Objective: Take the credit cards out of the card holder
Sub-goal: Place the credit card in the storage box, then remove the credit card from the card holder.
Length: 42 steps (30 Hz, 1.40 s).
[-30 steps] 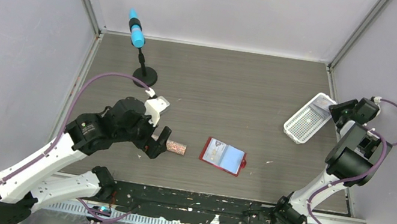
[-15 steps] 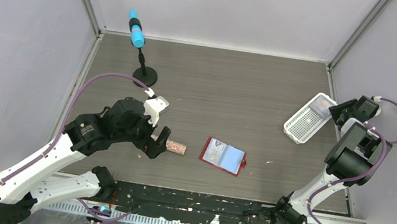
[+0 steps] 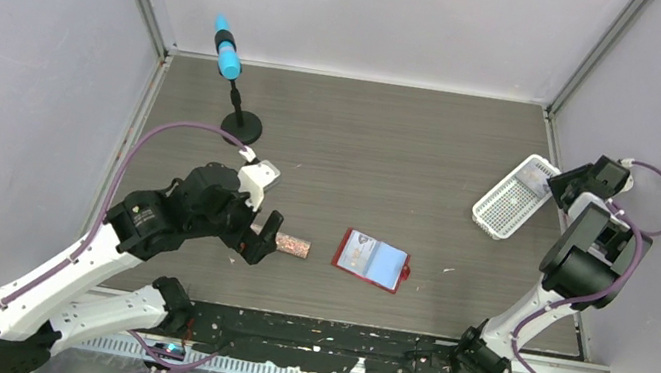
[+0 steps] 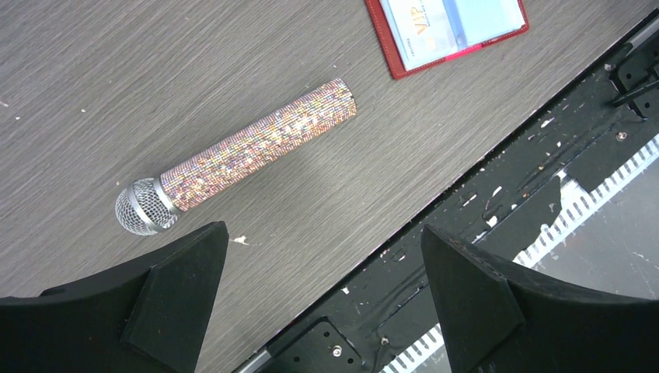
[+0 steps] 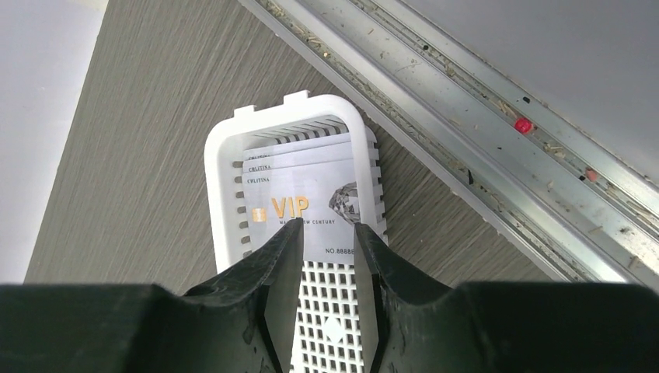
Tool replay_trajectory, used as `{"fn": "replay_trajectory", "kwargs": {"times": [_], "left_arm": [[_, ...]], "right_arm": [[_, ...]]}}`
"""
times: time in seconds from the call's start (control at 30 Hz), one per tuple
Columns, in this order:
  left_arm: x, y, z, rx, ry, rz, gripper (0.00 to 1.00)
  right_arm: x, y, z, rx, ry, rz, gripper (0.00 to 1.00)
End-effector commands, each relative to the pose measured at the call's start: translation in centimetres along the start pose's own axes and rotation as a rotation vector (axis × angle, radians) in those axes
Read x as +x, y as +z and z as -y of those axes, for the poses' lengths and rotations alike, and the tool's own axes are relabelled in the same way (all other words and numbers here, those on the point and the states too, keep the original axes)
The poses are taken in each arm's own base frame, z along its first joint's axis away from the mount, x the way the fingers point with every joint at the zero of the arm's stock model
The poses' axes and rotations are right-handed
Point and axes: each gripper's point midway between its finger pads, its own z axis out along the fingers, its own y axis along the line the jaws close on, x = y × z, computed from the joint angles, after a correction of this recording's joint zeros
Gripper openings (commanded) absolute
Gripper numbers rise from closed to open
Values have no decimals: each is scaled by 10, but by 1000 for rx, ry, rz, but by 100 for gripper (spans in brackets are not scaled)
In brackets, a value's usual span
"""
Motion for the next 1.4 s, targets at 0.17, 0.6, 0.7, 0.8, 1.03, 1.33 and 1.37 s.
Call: {"fn": "replay_trajectory", "kwargs": {"times": [0.17, 0.6, 0.7, 0.8, 1.03, 1.33, 1.37], "left_arm": [[-8, 0, -16, -89, 3, 42, 100], [-13, -14, -48, -268, -25, 117, 100], [-14, -16, -48, -268, -23, 128, 100], [-14, -16, -45, -248, -22, 126, 100], [-19, -7, -3, -26, -101, 136, 98], [-21, 35, 41, 176, -244, 46, 86], [-22, 41, 42, 175, -245, 20, 85]], "right_arm": [[-38, -42, -42, -51, -57, 103, 37], [49, -111, -89, -182, -191, -7, 37], [77, -139, -108, -263, -243, -34, 37], [116, -160, -108, -314, -286, -107, 37], [208, -234, -118, -510, -367, -299, 37], [302, -307, -101, -679, -414, -514, 35], [310, -309, -98, -683, -410, -529, 35]]}}
